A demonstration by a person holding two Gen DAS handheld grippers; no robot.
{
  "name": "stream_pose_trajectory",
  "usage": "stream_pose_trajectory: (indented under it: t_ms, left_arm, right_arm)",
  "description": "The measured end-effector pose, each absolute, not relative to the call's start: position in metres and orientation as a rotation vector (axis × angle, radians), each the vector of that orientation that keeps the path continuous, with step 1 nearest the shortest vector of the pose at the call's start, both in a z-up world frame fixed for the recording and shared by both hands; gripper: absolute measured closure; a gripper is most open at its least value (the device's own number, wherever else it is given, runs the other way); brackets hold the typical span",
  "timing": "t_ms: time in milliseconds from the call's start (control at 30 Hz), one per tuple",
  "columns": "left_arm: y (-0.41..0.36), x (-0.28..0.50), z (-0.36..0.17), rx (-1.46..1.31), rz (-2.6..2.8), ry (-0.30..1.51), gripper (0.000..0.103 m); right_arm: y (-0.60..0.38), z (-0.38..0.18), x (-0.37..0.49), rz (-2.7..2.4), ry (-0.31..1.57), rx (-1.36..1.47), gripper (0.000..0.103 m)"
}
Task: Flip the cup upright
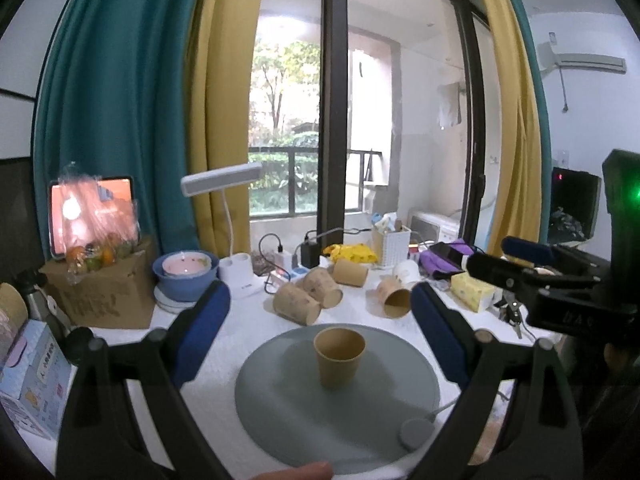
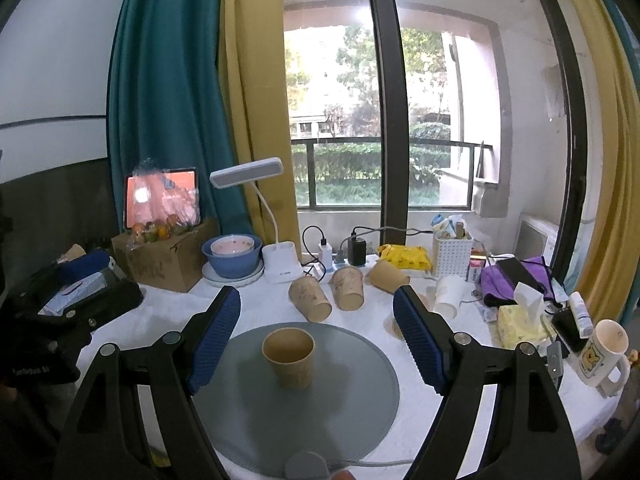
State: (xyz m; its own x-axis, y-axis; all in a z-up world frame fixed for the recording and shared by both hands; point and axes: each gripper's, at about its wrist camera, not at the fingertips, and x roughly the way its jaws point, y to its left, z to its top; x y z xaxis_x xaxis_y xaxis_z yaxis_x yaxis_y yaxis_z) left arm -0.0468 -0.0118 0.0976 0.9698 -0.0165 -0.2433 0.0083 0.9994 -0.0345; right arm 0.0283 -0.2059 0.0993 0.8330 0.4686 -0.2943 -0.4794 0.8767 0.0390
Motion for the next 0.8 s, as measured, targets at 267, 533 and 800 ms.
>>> stream_pose_trajectory:
  t_ms: [267,533,800]
  left_arm:
    - [-0.0089,-0.0485,0.0985,-0.048,-0.004,0.249,0.01]
    - [-0.0078,-0.0541,0.0975,-0.068,-0.006,0.246,0.01]
    - [-0.0064,-0.0558,0.0967,-0.075,-0.005,0.242,0.01]
  right_arm:
    - [-0.2057,0.1001,0.0273,0.503,0.3,-0.037,0.021]
    - [-0.2035,0.1004,0.0253,0.506,0.304,-0.043,0.021]
    - [-0.202,0.1005,0.025,0.506,0.305,-0.044,0.021]
